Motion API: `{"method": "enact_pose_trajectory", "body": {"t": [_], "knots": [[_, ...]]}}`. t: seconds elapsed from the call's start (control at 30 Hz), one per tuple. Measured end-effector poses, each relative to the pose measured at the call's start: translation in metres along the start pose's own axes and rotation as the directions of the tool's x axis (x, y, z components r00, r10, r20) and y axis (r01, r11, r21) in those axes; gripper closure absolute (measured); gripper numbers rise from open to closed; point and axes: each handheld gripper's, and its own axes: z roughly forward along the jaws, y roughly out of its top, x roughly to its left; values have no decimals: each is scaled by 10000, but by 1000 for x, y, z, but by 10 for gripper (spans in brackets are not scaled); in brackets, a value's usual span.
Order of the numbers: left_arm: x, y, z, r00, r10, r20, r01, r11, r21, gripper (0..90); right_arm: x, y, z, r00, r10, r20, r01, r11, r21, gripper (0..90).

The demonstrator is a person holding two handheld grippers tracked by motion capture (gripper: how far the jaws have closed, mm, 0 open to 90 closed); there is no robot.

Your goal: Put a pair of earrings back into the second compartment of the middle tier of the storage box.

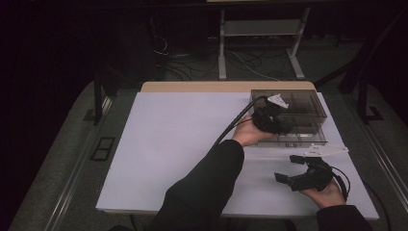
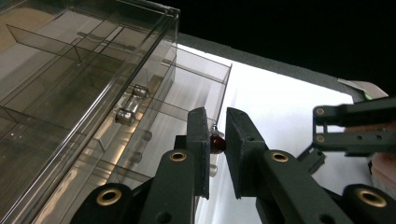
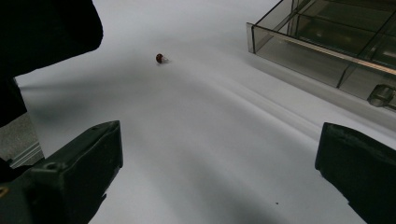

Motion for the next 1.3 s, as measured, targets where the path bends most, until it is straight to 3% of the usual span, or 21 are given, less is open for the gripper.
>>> {"method": "enact_pose_trajectory", "body": {"t": [0.2,0.47,0.73,0.97,1.1,1.17,1.3], "knots": [[2,-3,11,9999,-145,-87,145,9999,-2,788,0,0,1,10000,-56,-8,56,10000,-11,3],[10,-11,28,9988,-357,-329,369,9987,364,788,0,0,0,10000,11,-46,-11,10000,-30,3],[14,-13,33,9975,-503,-500,531,9970,569,777,0,0,0,10000,-34,-71,33,10000,-46,4],[13,-8,20,9977,-524,-421,543,9976,436,631,0,0,0,10000,-3,-80,2,10000,-56,3],[11,-5,6,9978,-404,-521,425,9983,404,524,0,0,0,10000,-25,-57,25,10000,-82,3],[8,-3,-3,9960,-257,-852,284,9991,299,468,0,0,-1,10000,-47,-48,46,10000,-49,4],[4,-3,-20,9959,-149,-889,165,9997,176,432,-1,-1,-2,10000,8,-4,-8,9999,-113,3]]}}
